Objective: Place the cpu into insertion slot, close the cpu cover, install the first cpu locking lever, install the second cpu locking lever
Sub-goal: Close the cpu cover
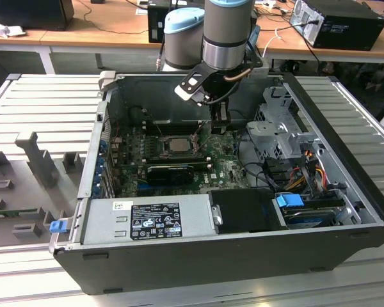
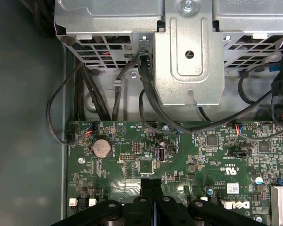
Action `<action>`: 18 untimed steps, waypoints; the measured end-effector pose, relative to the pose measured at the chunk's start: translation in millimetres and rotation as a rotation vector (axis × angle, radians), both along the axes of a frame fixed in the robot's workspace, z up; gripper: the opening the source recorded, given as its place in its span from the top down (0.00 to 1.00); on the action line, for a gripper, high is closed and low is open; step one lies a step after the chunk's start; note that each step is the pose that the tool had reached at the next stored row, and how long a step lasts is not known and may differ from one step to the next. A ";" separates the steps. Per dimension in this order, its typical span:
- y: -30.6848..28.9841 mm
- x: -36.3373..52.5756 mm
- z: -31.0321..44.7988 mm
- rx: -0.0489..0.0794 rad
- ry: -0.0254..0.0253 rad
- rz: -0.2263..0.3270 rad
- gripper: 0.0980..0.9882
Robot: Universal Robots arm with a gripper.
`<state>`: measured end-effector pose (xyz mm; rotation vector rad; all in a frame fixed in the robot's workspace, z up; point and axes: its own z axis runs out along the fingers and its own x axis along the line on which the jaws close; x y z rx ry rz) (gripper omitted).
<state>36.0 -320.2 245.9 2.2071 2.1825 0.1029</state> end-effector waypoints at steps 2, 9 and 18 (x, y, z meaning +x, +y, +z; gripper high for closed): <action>0.0 -0.3 0.0 0.000 0.0000 0.000 0.99; 0.0 -2.1 0.0 0.000 0.0000 0.000 0.99; 0.0 -3.8 0.0 0.000 0.0000 0.000 0.99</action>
